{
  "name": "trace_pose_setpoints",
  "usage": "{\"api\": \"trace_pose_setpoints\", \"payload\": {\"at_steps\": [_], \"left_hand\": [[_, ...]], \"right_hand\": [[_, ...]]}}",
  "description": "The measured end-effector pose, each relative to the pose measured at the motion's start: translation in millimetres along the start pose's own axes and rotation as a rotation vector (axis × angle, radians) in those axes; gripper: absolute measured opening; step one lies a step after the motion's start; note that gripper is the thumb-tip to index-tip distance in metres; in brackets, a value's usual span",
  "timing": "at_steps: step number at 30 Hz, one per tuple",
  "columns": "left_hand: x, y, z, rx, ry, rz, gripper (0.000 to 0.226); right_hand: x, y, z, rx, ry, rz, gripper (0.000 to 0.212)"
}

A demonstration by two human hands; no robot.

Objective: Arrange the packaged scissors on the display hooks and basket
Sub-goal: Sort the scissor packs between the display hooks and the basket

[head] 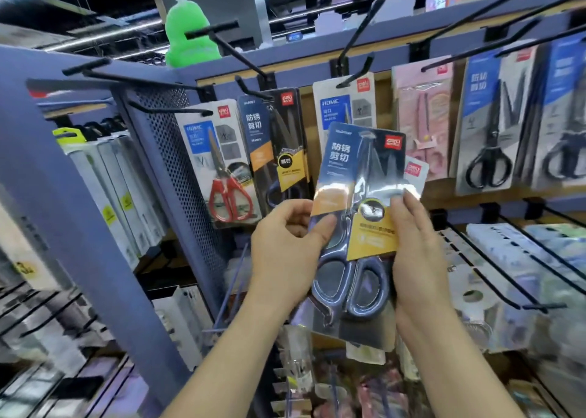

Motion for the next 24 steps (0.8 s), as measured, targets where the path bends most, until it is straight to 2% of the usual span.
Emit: {"api": "trace_pose_setpoints", "payload": {"at_steps": [4, 11, 16, 19, 24], "left_hand": [[1.2, -4.2, -2.6, 0.099, 0.065, -0.016, 0.007], [20.5, -4.5, -15.0, 0.144, 0.22, -0.002, 0.011], [9.1, -3.6, -25.0, 0.178, 0.18, -0.081, 0.01], [9.8, -6.4, -20.5, 0.173, 0.161, -0.113, 0.021], [32.2, -15.7, -23.0, 0.185, 0.26, -0.088, 0.014]], "right_hand": [[1.0, 6.6, -4.7, -0.087, -0.029, -0.12, 0.032], [-2.2, 0.0, -6.8, -0.111, -0.092, -0.188, 0.022], [-12.1, -1.4, -9.3, -0.116, -0.176, -0.238, 0.022], [-13.5, 3.1, -16.2, -0.14, -0.206, -0.253, 0.025], [-15.3, 9.3, -28.8, -0.195, -0.249, -0.246, 0.028]]}}
Point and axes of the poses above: each hand's wrist, its own z-axis towards the middle knuckle, its own y-axis out of the palm, x = y × z, the point moved 9 cm from there along z, towards the middle knuckle, and after that the axes turned 12 degrees about y, right-handed, at the moved point
